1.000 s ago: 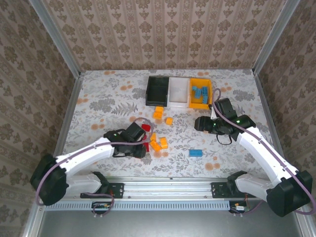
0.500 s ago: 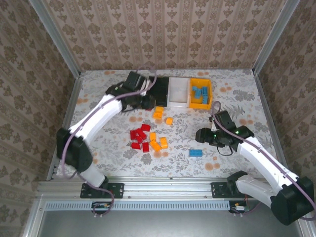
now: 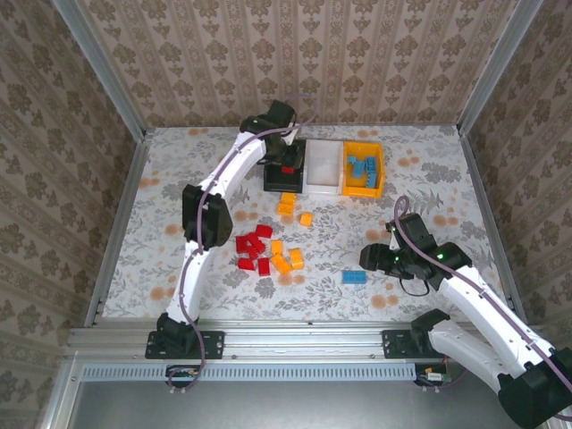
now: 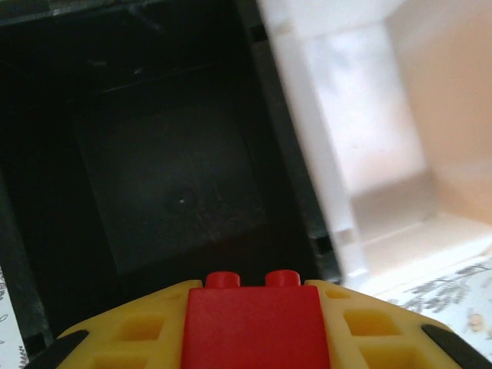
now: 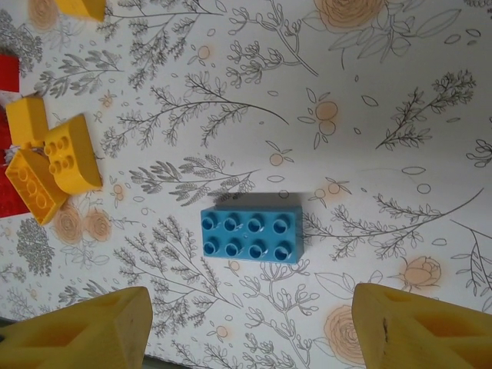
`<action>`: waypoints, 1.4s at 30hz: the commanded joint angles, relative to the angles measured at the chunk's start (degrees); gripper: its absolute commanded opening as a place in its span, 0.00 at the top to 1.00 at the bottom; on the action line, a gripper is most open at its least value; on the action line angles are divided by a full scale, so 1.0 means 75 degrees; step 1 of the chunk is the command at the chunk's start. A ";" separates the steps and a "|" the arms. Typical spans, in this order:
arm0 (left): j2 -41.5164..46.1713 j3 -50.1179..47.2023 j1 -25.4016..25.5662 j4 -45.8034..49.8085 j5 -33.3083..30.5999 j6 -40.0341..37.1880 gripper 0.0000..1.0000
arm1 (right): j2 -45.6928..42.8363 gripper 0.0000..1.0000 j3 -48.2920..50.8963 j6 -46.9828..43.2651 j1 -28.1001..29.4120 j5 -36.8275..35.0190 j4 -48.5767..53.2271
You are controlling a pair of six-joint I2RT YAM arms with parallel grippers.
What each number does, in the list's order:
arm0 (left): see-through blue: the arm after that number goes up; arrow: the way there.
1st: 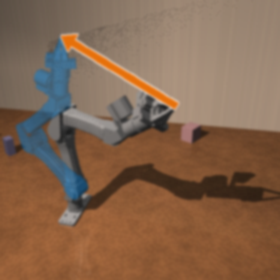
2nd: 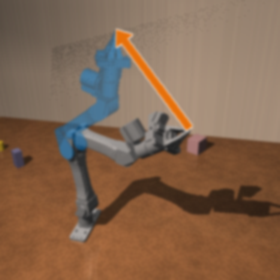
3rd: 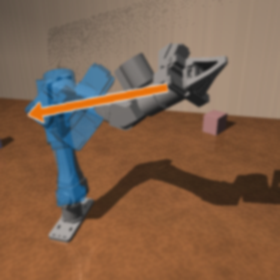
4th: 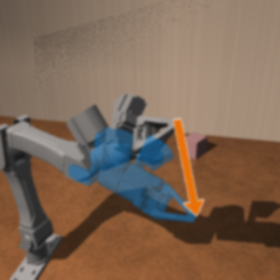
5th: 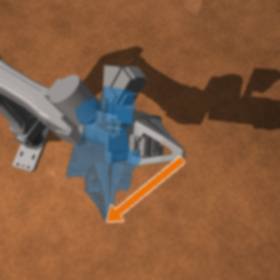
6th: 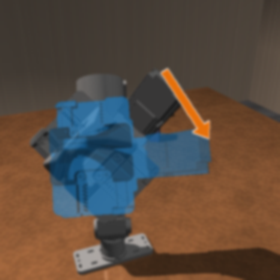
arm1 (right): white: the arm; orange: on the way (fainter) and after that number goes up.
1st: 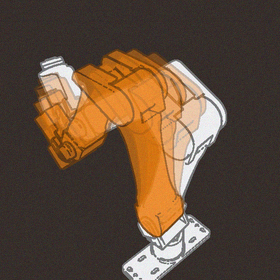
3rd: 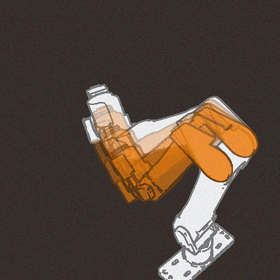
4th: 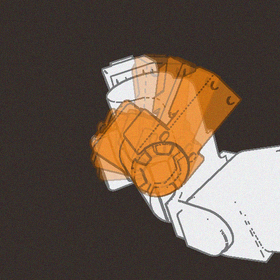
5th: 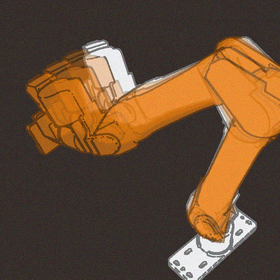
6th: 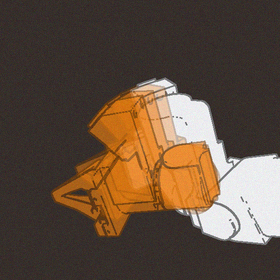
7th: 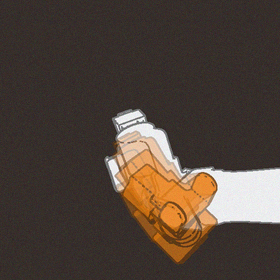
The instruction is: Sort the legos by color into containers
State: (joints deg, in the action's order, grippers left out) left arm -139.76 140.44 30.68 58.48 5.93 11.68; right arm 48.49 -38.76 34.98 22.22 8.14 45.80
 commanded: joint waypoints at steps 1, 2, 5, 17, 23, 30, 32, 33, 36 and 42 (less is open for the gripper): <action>-0.0097 0.0353 -0.0197 0.0423 -0.0141 -0.0211 0.65 | -0.0125 0.29 0.0071 0.0140 0.0058 -0.0130 0.0294; -0.0156 0.0363 -0.0231 0.0412 -0.0069 -0.0190 0.63 | -0.0103 0.29 0.0062 0.0140 0.0053 -0.0144 0.0296; -0.0229 0.0376 -0.0304 0.0349 0.0071 -0.0139 0.52 | -0.0013 0.29 0.0047 0.0154 0.0052 -0.0131 0.0258; 0.1378 -0.0764 -0.0208 0.0249 0.0031 -0.0105 0.39 | 0.0286 0.29 -0.0102 0.0167 0.0061 -0.0067 0.0055; 0.4498 -0.4984 0.0228 -0.0680 -0.0334 0.0293 0.38 | 0.0693 0.29 -0.0276 0.0032 0.0155 0.0061 -0.0106; 0.7225 -0.9528 0.1272 -0.1632 -0.0397 0.2032 0.38 | 0.1073 0.29 -0.0363 0.0010 0.0413 0.0079 -0.0370; 0.7536 -1.0367 0.1697 -0.1974 -0.0447 0.2598 0.38 | 0.1160 0.29 -0.0348 0.0047 0.0511 0.0052 -0.0439; 0.7633 -1.0751 0.1880 -0.2160 -0.0474 0.2893 0.38 | 0.1203 0.29 -0.0341 0.0068 0.0566 0.0050 -0.0476; 0.7759 -1.1513 0.2234 -0.2463 -0.0593 0.3548 0.39 | 0.1246 0.29 -0.0276 0.0151 0.0740 -0.0003 -0.0539; 0.7431 -1.1945 0.2605 -0.2886 -0.0644 0.4019 0.41 | 0.1096 0.29 -0.0074 0.0248 0.0878 -0.0101 -0.0549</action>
State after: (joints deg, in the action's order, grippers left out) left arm -83.31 50.68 49.23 40.73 2.59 37.17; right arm 57.56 -39.97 36.07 28.40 8.12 42.15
